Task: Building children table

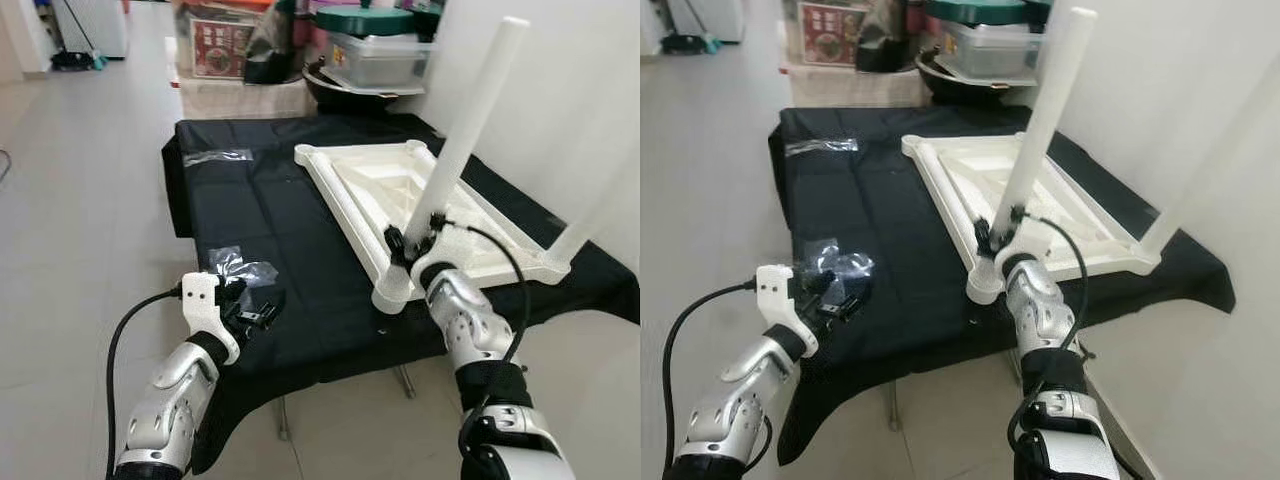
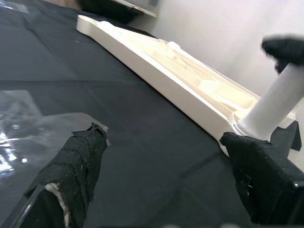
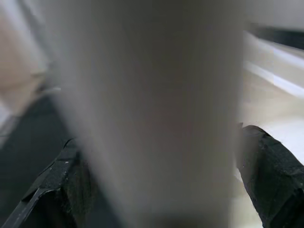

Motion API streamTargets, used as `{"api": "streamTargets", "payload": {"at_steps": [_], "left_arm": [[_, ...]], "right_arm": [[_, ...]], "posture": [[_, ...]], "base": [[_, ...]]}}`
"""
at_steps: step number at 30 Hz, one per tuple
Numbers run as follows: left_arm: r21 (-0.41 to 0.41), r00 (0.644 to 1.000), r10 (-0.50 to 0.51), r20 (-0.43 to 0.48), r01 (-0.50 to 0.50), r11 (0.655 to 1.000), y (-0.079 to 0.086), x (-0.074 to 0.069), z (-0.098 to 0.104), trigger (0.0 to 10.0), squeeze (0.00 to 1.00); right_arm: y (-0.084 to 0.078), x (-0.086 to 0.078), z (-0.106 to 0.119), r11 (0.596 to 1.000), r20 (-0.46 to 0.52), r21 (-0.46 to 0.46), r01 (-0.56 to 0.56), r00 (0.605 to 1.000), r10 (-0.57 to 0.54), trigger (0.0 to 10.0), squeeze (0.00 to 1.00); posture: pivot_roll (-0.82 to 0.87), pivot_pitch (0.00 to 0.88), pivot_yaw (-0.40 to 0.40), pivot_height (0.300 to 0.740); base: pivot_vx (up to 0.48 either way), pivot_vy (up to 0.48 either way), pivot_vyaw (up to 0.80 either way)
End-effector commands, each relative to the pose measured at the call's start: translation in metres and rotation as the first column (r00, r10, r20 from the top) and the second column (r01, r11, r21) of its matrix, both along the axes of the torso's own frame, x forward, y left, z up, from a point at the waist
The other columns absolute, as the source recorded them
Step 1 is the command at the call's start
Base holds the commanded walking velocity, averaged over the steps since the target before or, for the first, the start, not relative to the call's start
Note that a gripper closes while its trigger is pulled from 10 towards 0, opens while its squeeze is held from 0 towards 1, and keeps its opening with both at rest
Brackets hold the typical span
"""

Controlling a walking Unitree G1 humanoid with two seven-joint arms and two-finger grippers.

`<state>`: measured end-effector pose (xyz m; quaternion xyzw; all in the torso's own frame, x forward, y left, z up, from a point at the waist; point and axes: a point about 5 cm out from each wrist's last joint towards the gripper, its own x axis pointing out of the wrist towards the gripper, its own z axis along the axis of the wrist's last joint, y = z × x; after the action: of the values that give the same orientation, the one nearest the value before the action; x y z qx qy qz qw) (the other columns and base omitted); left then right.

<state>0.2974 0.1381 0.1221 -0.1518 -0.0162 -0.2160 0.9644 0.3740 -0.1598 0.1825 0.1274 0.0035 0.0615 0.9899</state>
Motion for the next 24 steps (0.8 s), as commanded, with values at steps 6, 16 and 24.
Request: {"api": "streamTargets", "payload": {"at_steps": [6,16,24], "left_arm": [[-0.004,1.0,-0.013,-0.005,0.013,1.0,-0.003,0.001,-0.001,10.0,0.0],[-0.01,1.0,-0.014,-0.003,0.014,1.0,-0.004,0.002,-0.001,10.0,0.0],[-0.013,1.0,-0.017,-0.003,0.016,1.0,-0.004,0.002,-0.001,10.0,0.0]], "right_arm": [[-0.007,0.005,0.021,0.965,0.125,-0.175,-0.193,0.968,0.217,10.0,0.0],[-0.022,0.003,0.024,0.763,0.021,-0.349,-0.544,0.809,0.587,9.1,0.0],[-0.014,0.002,0.026,0.629,-0.029,-0.39,-0.672,0.692,0.721,5.6,0.0]], "posture": [[-0.02,0.0,-0.136,0.74],[-0.02,0.0,-0.14,0.74],[0.0,0.0,-0.155,0.74]], "base": [[0.0,0.0,0.0],[0.0,0.0,0.0],[0.0,0.0,0.0]]}}
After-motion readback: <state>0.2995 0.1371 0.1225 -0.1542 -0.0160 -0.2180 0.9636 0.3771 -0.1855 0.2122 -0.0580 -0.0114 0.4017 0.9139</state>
